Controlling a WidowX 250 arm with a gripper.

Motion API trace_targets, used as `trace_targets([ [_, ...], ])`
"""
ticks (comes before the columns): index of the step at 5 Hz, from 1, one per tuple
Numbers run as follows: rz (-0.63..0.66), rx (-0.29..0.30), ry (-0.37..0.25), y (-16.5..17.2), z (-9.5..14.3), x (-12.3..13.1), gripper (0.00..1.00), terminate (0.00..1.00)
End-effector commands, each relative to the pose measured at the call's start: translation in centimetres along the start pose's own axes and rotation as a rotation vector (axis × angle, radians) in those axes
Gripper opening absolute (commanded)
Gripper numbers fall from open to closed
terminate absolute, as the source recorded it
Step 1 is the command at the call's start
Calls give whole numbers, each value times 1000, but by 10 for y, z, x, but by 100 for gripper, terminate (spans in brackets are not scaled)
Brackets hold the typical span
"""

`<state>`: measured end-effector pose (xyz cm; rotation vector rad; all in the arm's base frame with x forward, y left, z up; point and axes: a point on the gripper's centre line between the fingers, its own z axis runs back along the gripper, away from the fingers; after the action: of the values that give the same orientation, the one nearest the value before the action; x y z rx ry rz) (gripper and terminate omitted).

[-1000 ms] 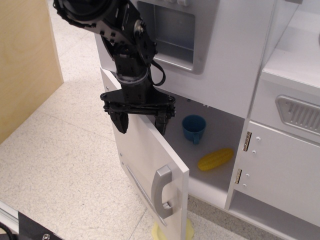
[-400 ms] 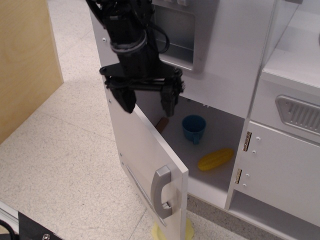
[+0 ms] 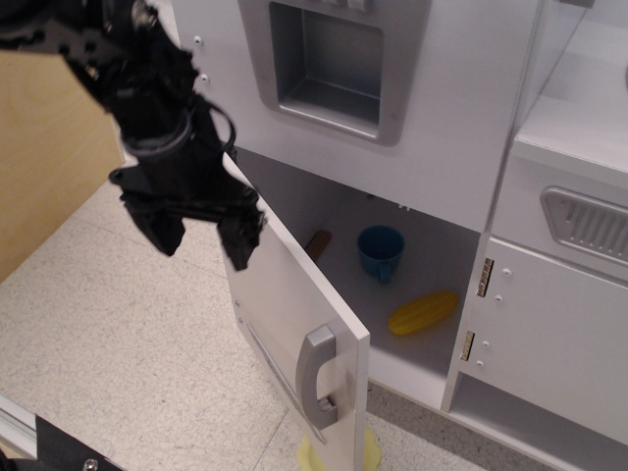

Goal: Close low fridge

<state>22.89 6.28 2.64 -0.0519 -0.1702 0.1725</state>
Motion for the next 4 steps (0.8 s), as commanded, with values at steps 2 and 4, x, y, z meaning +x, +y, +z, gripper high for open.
trace_targets([
  [2, 3, -14, -27, 0, -62, 9, 100, 0],
  [4, 60, -4, -23, -26, -89, 21, 100, 0],
])
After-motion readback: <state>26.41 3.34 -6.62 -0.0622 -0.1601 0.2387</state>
